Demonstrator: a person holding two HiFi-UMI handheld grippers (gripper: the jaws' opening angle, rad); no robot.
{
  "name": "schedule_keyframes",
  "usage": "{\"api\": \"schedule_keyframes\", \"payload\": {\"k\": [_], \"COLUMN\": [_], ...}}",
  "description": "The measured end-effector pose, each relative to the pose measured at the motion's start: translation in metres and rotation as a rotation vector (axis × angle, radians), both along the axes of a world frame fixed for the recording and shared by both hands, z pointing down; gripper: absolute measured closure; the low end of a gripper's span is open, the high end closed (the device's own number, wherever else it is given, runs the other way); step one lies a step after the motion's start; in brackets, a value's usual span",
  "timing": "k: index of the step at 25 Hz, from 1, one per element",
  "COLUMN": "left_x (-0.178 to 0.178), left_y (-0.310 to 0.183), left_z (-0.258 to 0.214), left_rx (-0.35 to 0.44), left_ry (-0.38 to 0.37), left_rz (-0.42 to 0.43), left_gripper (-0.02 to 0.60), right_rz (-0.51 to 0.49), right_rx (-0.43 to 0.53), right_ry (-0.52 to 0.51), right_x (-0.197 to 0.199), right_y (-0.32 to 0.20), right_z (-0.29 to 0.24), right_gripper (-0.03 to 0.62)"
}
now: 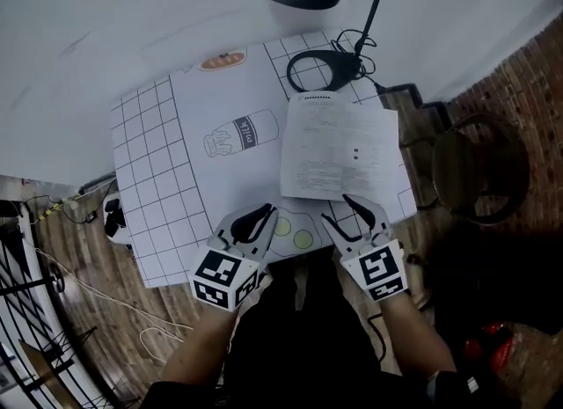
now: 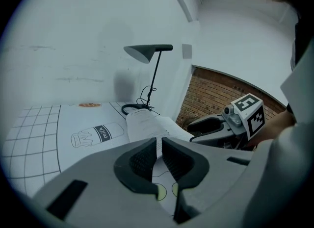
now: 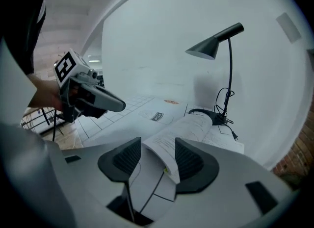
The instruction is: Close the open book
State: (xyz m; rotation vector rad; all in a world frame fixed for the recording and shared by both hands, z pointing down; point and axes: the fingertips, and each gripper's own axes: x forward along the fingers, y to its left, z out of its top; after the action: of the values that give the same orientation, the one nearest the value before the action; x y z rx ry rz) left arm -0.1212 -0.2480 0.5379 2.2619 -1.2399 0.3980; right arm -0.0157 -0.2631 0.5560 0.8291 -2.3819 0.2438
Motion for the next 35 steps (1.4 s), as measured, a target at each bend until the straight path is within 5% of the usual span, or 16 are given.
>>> {"api": "schedule_keyframes", "payload": {"k": [12,18,30,35], "left_x": [0.008,0.001,-0.003,-0.003], "left_y": [-0.002,0.000,0.007,0.011], "left_z": [0.061,0.072,0.077,0.077], "left_rx": [-0.058,-0.075,-0.080,-0.085], "left_ry": [0.006,0.001,-0.001,0.001], "left_rz": [-0.002,-0.016,-0.001,0.011], "left_gripper": [0.541,0.541,0.541,0.541], "right_rz": [0.004,-0.049,-0.088,-0.066], "right_rx": [0.022,0.124,0.193,0.201], "right_ry": [0.152,0.257,0.298,0.247], "right_x": [0.003,-0.005,-0.016,-0.018], "right_y": [-0.012,-0.025,-0.028,-0.021], "right_z": [0.072,0.081,0.078,0.070], "right_gripper": [0.361,0.361,0.379,0.439]}}
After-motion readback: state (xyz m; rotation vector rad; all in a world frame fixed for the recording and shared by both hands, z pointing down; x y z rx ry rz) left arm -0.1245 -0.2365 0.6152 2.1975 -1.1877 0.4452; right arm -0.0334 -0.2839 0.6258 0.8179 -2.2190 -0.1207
